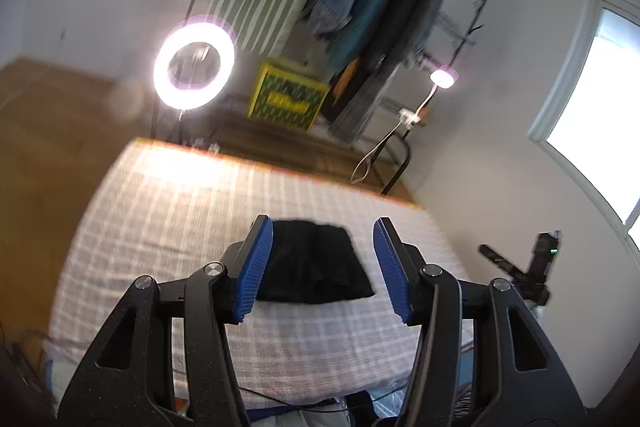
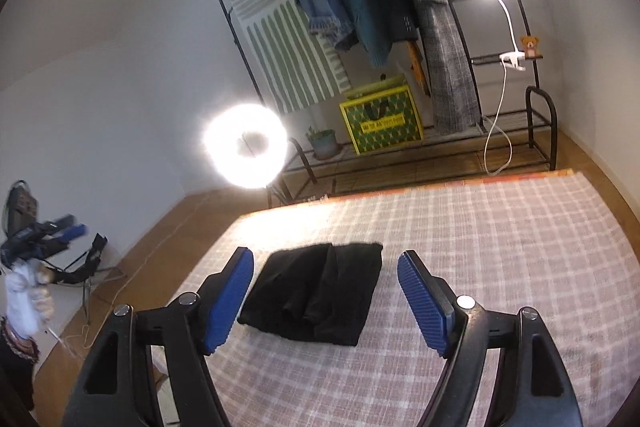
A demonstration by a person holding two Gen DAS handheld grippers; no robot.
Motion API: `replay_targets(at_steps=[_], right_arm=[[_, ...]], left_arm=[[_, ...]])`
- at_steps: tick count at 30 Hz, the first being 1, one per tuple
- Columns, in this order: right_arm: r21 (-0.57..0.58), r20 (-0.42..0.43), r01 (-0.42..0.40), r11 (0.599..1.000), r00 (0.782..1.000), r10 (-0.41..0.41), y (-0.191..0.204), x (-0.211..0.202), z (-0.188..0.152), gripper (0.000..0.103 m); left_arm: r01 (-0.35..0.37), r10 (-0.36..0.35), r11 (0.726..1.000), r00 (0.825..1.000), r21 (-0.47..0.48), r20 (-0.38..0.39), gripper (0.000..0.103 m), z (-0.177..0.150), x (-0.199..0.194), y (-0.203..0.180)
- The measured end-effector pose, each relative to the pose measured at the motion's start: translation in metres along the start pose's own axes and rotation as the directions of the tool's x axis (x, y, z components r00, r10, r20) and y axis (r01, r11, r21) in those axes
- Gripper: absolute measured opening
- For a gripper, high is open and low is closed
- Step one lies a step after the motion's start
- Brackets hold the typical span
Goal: Fold large clothes
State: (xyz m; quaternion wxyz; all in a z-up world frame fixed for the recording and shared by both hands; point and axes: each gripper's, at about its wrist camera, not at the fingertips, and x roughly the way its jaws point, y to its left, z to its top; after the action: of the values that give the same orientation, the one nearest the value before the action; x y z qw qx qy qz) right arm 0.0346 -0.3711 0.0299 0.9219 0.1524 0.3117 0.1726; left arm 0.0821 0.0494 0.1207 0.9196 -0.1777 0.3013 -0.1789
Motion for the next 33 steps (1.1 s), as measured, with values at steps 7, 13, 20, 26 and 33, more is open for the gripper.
replay_targets(at_steps=[7,13,20,26,33], right_arm=[[-0.036,0.026,0.013,0.999,1.000,-0.012,0.000,-0.010,0.018,0.078],[-0.040,-0.022,0.047,0.998,0.999,-0.048,0.002,0.013,0.005,0.084],[-0.050,-0.097,0.117,0.992,0.988,-0.121,0.000,0.057,-0.020,0.087],[0.048,-0.182,0.090,0.995,0.980,-0.080,-0.011,0.101,-0.050,0.087],[0.168,-0.278,0.068,0.983,0.960,-0.019,-0.029,0.146,-0.073,0.086]], left_arm=[[0.016,-0.017,0.998,1.000,0.068,0.021,0.055,0.014,-0.024,-0.038],[0.038,-0.042,0.998,0.996,-0.058,-0.075,0.056,-0.010,0.028,-0.006],[-0.039,0.012,0.990,0.981,-0.136,-0.193,0.056,-0.071,0.125,0.045],[-0.017,-0.079,0.943,0.958,-0.332,-0.275,0.056,-0.117,0.208,0.098],[-0.058,-0.104,0.908,0.928,-0.414,-0.359,0.056,-0.150,0.282,0.134]])
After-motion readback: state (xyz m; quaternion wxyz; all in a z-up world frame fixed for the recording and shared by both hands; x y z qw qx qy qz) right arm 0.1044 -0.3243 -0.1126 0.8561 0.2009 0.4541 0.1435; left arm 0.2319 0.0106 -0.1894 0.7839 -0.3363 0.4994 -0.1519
